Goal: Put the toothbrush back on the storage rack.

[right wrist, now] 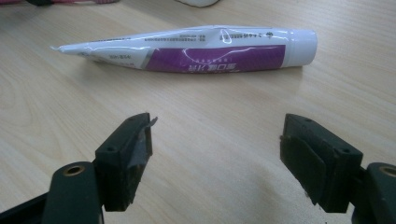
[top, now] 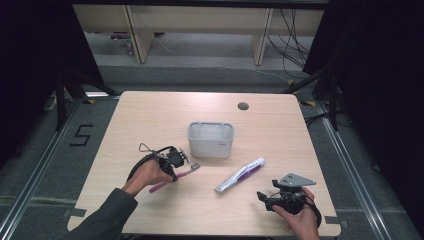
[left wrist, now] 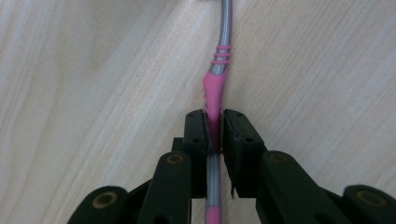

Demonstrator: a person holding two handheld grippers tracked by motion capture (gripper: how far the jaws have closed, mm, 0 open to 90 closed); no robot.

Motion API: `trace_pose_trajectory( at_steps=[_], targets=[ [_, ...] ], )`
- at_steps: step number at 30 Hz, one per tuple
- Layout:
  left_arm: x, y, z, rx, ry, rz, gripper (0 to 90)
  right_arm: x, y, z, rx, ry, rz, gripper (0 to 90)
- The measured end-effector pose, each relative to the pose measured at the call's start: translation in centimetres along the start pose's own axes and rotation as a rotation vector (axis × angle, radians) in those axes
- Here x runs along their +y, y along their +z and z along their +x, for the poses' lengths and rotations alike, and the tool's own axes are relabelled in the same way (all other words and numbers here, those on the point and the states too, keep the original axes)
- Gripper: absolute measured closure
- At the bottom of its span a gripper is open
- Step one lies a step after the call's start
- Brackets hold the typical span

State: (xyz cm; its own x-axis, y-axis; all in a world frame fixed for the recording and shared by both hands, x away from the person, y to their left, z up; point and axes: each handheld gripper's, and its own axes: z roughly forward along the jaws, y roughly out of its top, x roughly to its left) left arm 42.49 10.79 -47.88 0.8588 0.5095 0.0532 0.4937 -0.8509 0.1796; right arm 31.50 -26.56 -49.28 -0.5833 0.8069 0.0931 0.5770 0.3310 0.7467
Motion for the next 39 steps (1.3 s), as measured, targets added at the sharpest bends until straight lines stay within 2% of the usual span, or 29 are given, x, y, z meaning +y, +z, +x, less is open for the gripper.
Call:
trace_pose_trajectory(
  at_steps=[4, 7, 9, 10, 18, 28, 32, 33, 35, 36, 37, 38, 39],
  targets=[
    [0.3, 0.1, -0.2, 0.004, 0.012, 0.003, 80.8, 0.0, 0.0, 0.0, 0.005, 0.006, 0.009, 26.2],
    [0.4, 0.1, -0.3, 0.007, 0.022, 0.002, 81.6, 0.0, 0.1, -0.2, 0.001, -0.016, -0.001, 26.2],
    [0.5, 0.0, -0.4, -0.002, 0.038, 0.016, 82.0, 0.0, 0.0, -0.2, -0.005, -0.020, -0.003, 26.2],
    [0.5, 0.0, -0.5, 0.008, 0.050, 0.018, 82.2, 0.0, 0.0, -0.2, -0.003, -0.019, -0.004, 26.2],
    [0.3, -0.9, -0.4, 0.026, 0.063, -0.013, 82.6, 0.0, 0.0, -0.2, -0.009, -0.020, -0.003, 26.2],
    [-0.4, -2.9, -0.2, 0.018, 0.038, -0.119, 82.7, 0.0, 0.0, -0.2, -0.008, -0.019, -0.003, 26.2],
    [-0.5, -4.1, -0.1, 0.013, 0.022, -0.178, 82.7, 0.0, 0.0, -0.2, -0.015, -0.017, -0.008, 26.2],
    [-0.5, -4.4, 0.1, 0.011, 0.033, -0.176, 82.6, 0.0, 0.0, -0.2, -0.013, -0.014, -0.007, 26.2],
    [-0.5, -4.9, 0.1, 0.016, 0.016, -0.205, 82.7, 0.0, 0.0, -0.2, -0.013, -0.012, -0.007, 26.2],
    [-0.5, -5.1, 0.1, 0.012, 0.010, -0.212, 82.7, 0.0, 0.1, -0.2, -0.006, -0.008, -0.004, 26.2],
    [-0.5, -5.4, 0.2, 0.022, 0.017, -0.242, 82.7, 0.0, -0.1, 0.1, -0.003, 0.033, 0.009, 26.2],
    [-0.5, -5.5, 0.2, 0.019, 0.017, -0.258, 82.7, 0.0, 0.0, -0.2, -0.009, -0.007, -0.006, 26.2],
    [-0.5, -5.8, 0.1, 0.014, 0.018, -0.275, 82.7, 0.0, 0.0, -0.1, -0.006, 0.002, -0.001, 26.2]
  ],
)
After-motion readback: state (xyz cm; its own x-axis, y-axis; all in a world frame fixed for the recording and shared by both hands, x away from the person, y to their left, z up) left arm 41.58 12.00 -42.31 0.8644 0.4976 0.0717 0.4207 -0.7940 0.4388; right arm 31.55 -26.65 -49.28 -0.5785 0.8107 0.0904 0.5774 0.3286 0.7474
